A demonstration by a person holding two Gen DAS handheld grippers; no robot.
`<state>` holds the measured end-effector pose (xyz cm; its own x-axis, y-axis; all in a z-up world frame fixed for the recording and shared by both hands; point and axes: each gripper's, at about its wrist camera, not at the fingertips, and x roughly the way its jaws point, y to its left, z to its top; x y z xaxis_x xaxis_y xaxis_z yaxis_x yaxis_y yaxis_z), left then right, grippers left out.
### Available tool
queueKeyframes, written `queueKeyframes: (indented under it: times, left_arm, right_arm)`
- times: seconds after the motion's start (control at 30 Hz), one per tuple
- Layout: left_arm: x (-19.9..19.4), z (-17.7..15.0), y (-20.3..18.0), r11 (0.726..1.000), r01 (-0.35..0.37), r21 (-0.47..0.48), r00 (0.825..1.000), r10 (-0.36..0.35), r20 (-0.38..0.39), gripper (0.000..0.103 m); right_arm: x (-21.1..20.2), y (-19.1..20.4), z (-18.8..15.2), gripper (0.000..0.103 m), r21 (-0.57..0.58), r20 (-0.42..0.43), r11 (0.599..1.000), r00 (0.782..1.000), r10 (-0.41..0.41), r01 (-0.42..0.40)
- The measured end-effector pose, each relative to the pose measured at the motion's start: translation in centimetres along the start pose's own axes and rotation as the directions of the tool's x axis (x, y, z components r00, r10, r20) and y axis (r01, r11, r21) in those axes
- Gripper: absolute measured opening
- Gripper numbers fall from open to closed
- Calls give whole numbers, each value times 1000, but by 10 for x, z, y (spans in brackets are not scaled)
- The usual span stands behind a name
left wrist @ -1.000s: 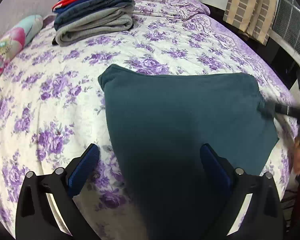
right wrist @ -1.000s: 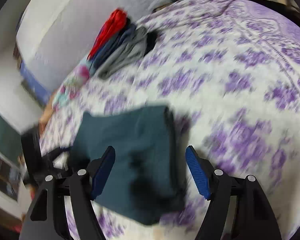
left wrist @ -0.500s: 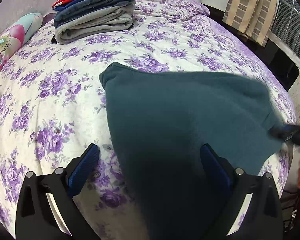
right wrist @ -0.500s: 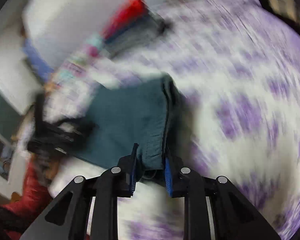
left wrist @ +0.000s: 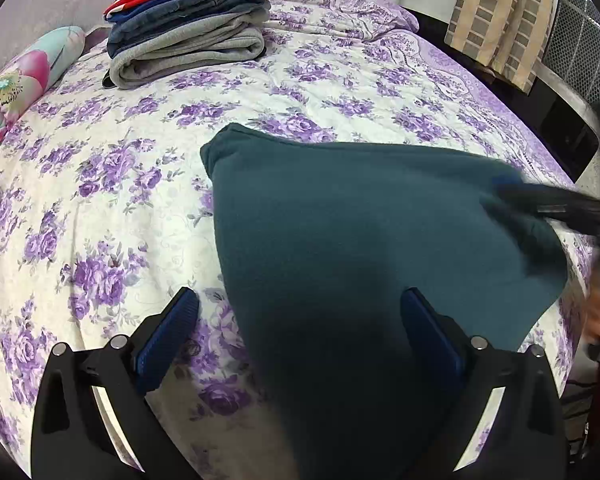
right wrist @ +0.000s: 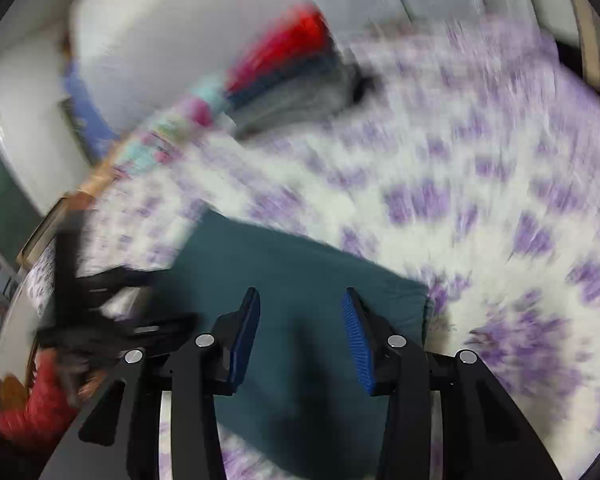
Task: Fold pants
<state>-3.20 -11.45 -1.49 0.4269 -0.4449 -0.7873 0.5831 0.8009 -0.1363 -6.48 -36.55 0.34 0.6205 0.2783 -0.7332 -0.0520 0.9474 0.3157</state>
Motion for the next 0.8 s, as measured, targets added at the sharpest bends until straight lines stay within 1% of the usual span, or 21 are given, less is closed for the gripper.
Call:
queueKeyframes:
  times: [0.03, 0.07, 0.1, 0.13, 0.2, 0.23, 0.27, 0.3, 0.33, 0.37, 0.4, 0.47, 0.5, 0.53, 0.57, 0.6, 0.63, 0.67, 0.7, 0.77, 0.8]
  left_arm:
    - [0, 0, 0, 1000, -1, 0, 1000, 1, 1, 99]
    - [0, 0, 0, 1000, -1, 1, 1000, 1, 2, 99]
    - [-1, 0, 1, 1000, 1, 1, 1000, -1, 3, 99]
    - [0, 0, 1, 1000, 2, 0, 1000, -2, 4, 99]
    - [-2, 0, 2, 1000, 4, -2, 1000, -4, 10, 99]
    - [-4, 0, 2, 1000, 1, -3, 1000, -1, 21, 99]
    - [-8, 0, 1, 1000, -10, -4, 999, 10, 48, 99]
    - [-14, -1, 1, 1000, -21, -3, 996, 22, 81, 99]
    - [-20, -3, 0, 1000, -31, -1, 993, 30, 115, 99]
    - [-26, -4, -2, 999, -38, 4, 988, 37, 147, 99]
    - [-32, -6, -4, 999, -49, 13, 983, 46, 180, 99]
    - [-37, -7, -10, 995, -97, 29, 973, 88, 213, 99]
    - [-38, -8, -13, 993, -116, 34, 971, 106, 216, 99]
    - [-38, -7, -15, 988, -147, 39, 966, 135, 222, 99]
    - [-40, -7, -16, 984, -176, 31, 959, 165, 231, 99]
    - [-42, -5, -15, 979, -204, 8, 950, 197, 241, 99]
    - [-43, -3, -15, 976, -216, -19, 946, 214, 242, 99]
    - [-43, -1, -12, 975, -217, -48, 946, 222, 237, 99]
    - [-42, 3, -7, 975, -198, -102, 953, 216, 214, 99]
    - [-32, 6, -3, 975, -164, -151, 971, 187, 148, 99]
    - [-22, 8, -1, 971, -159, -180, 980, 178, 91, 99]
  right_arm:
    - [1, -10, 3, 12, 43, 19, 999, 1000, -8, 7]
    - [-7, -14, 3, 7, 89, 30, 996, 999, 18, -21]
    - [-15, -13, 1, 10, 110, 53, 992, 997, 49, -55]
    - [-32, -7, -3, 14, 93, 100, 993, 993, 62, -71]
    - [-58, 6, -15, 63, 18, 174, 1000, 985, -6, 3]
    - [-70, 14, -25, 69, -13, 215, 998, 975, -63, 68]
    - [-75, 19, -37, 74, -36, 228, 992, 968, -107, 118]
    - [-74, 20, -44, 78, -44, 218, 991, 969, -115, 128]
    - [-66, 19, -55, 81, -47, 177, 991, 978, -113, 123]
    - [-53, 15, -64, 88, -42, 116, 993, 988, -106, 111]
    - [-41, 12, -74, 90, -37, 61, 993, 992, -108, 111]
    - [-53, 27, -86, 90, -74, 162, 979, 971, -175, 188]
    - [-70, 39, -90, 90, -93, 218, 980, 964, -154, 178]
    - [-77, 44, -92, 91, -105, 249, 983, 961, -121, 151]
    - [-92, 52, -97, 95, -126, 302, 986, 951, -64, 106]
    - [-98, 55, -99, 98, -139, 319, 986, 947, -42, 90]
    - [-103, 59, -102, 99, -152, 326, 986, 945, -19, 73]
    - [-101, 62, -105, 99, -164, 316, 985, 949, 3, 51]
    - [-98, 62, -104, 99, -165, 299, 986, 954, 14, 37]
    - [-82, 54, -102, 99, -95, 264, 994, 964, -27, 54]
    - [-72, 50, -100, 100, -47, 238, 996, 969, -64, 77]
